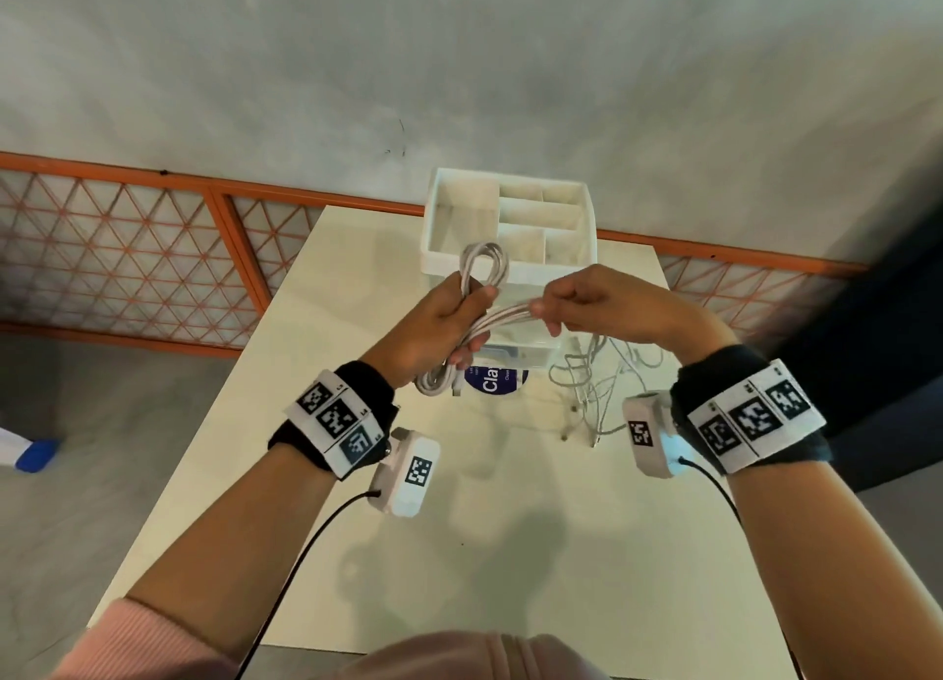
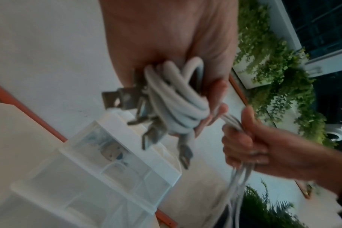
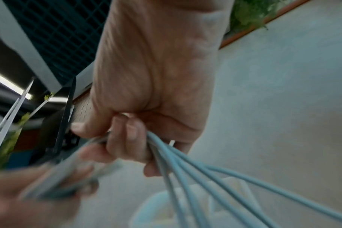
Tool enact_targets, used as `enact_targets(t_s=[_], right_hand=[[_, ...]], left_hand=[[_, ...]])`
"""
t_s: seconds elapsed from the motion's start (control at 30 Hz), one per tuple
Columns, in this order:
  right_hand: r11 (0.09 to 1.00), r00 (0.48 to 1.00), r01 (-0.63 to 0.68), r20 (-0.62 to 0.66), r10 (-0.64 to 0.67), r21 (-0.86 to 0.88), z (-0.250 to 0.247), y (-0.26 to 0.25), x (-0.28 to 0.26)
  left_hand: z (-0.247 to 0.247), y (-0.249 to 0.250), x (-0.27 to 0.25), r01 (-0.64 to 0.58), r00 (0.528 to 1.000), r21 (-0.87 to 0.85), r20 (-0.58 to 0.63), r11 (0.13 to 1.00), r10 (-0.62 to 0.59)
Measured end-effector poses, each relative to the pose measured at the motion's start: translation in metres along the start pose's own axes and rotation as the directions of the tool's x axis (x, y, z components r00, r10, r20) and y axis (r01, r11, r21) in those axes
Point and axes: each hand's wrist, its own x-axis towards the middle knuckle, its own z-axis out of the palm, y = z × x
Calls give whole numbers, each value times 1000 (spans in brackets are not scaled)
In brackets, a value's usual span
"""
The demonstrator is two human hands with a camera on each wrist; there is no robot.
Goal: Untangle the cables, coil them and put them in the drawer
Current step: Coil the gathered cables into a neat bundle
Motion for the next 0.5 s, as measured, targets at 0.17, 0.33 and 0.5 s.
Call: enact_targets(t_s=[0.17,0.33,0.5], right_hand=[[996,993,88,-80,-87,4,2,-18,5],[965,950,107,-312,-28,240,6,-23,15],[987,916,81,-401,-20,136,12,-21,20]], left_hand=[[20,-3,-6,49,998,19,35,999,-50],[26,5,-11,102,989,-34,107,994,-98],[23,3,-14,88,984,93,146,992,-101]])
